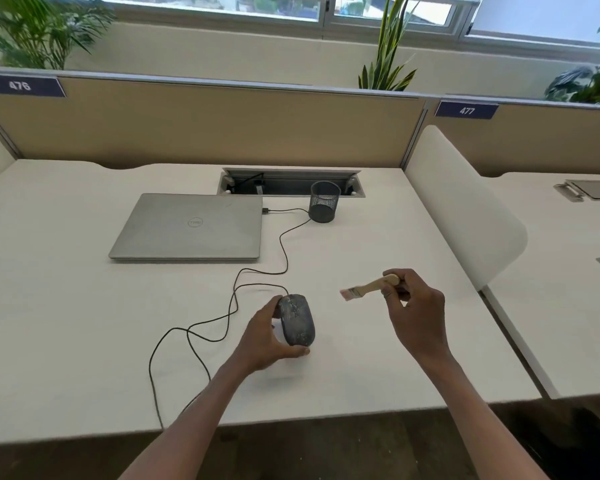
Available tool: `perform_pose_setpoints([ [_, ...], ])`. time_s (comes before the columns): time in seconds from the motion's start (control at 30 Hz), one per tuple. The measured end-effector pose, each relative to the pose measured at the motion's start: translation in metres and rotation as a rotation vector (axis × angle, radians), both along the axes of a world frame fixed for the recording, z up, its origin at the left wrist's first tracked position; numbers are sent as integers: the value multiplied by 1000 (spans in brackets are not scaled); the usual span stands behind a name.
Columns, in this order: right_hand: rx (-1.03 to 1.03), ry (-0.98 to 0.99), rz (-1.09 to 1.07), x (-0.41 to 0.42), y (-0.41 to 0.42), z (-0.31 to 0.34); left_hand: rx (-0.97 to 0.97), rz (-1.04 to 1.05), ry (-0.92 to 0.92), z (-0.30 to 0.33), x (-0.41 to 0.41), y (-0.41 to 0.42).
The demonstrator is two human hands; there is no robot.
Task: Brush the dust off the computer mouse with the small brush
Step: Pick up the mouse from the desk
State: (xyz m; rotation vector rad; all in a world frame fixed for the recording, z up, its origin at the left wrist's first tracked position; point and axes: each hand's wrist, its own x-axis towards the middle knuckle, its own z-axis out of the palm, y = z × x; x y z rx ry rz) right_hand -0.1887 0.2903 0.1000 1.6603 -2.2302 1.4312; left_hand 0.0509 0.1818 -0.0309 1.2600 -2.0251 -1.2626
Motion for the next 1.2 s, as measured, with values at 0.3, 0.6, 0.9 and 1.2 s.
perform_pose_setpoints([
  [0.3,17,-89,153,18,35,12,56,4,33,41,22,60],
  [0.6,-55,-109,233,38,115,34,110,51,103,70,44,181],
  [0.9,-56,-166,288,79,162,49,155,80,133,78,84,249],
  [1.2,-17,-171,164,138,202,46,98,-24,122,79,139,263],
])
